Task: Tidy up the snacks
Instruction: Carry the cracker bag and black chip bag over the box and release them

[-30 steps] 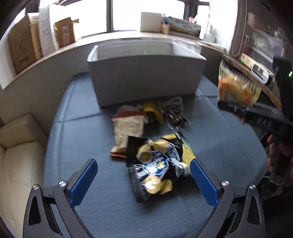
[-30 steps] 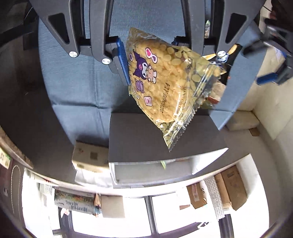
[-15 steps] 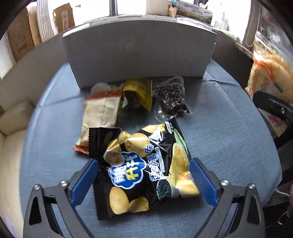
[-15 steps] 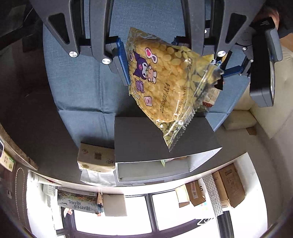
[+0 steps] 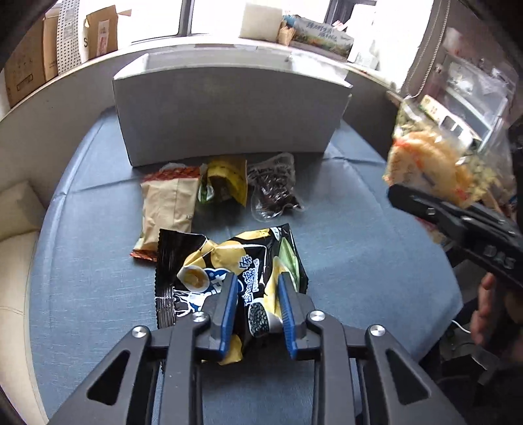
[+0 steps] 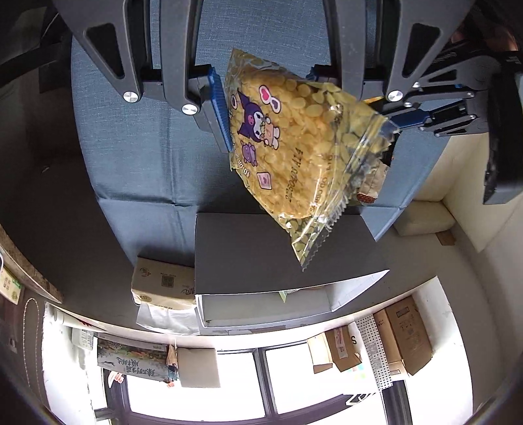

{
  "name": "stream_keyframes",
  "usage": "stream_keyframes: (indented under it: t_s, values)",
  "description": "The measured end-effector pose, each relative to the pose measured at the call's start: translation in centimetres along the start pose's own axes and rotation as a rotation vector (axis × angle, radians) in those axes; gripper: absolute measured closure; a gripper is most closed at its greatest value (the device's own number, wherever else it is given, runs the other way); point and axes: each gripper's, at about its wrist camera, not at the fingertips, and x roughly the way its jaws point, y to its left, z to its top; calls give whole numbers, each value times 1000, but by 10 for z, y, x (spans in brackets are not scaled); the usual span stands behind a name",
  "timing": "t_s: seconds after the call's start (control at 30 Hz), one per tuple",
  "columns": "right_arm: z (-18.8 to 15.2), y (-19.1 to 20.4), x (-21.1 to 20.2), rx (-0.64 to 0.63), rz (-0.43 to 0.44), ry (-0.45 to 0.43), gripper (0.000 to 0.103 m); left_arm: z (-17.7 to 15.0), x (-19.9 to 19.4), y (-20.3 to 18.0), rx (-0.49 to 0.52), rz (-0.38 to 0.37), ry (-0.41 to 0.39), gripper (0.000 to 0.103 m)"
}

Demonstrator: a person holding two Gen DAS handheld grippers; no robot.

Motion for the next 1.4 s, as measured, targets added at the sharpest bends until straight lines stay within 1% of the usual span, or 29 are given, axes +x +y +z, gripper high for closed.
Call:
stream_keyframes:
  t_s: [0.17, 0.27, 0.4, 0.53, 0.57, 0.67, 0.77, 0.83, 0.87, 0.97, 1.0, 1.03, 1.07, 1.1, 1.13, 1.17, 1.2, 1.27, 1.33, 1.4]
  values:
    - [3, 2, -4, -5, 12, -15, 62, 4, -40, 1, -5, -24, -71, 75]
    - [7, 5, -8, -14, 19, -29, 62, 15, -57, -2, 15, -6, -124, 75]
    - [24, 8, -11, -24, 35, -50, 62, 44, -80, -1, 23, 1, -200, 75]
    - [59, 7, -13, -27, 76, -80, 62, 89, -98, -3, 75, 34, -288, 75]
    - [71, 7, -11, -31, 86, -89, 62, 103, -97, -2, 80, 43, -303, 75]
    - [109, 5, 3, -32, 114, -99, 62, 148, -93, 5, 74, 34, -328, 75]
    - [151, -2, 26, -10, 152, -83, 61, 192, -75, 14, 66, 48, -336, 75]
    - [175, -7, 46, -14, 164, -67, 61, 217, -55, 22, 41, 45, -310, 75]
    - [185, -10, 57, -12, 151, -57, 61, 227, -43, 26, 36, 44, -294, 75]
    - [207, -23, 89, -3, 162, -12, 61, 245, -5, 32, 37, 67, -259, 75]
    - [210, -28, 98, 13, 181, 10, 58, 249, 5, 35, 35, 84, -250, 74]
    - [212, -32, 107, 21, 198, 35, 47, 249, 13, 36, 43, 92, -238, 73]
    - [213, -34, 113, 21, 192, 42, 36, 250, 21, 38, 49, 90, -223, 70]
    - [213, -35, 116, 19, 175, 41, 10, 252, 29, 40, 48, 104, -195, 47]
    - [213, -37, 118, 16, 155, 33, 0, 253, 34, 40, 47, 126, -177, 33]
    - [213, -39, 116, 18, 140, 9, 0, 252, 35, 41, 43, 140, -177, 7]
    - [213, -41, 114, 20, 139, -15, 0, 250, 33, 42, 45, 150, -190, 0]
    - [214, -47, 111, 34, 137, -35, 0, 247, 26, 44, 41, 164, -222, 0]
    - [214, -50, 110, 36, 125, -32, 0, 249, 22, 46, 31, 146, -223, 0]
    - [213, -48, 106, 16, 109, -34, 0, 249, 15, 48, 27, 156, -234, 0]
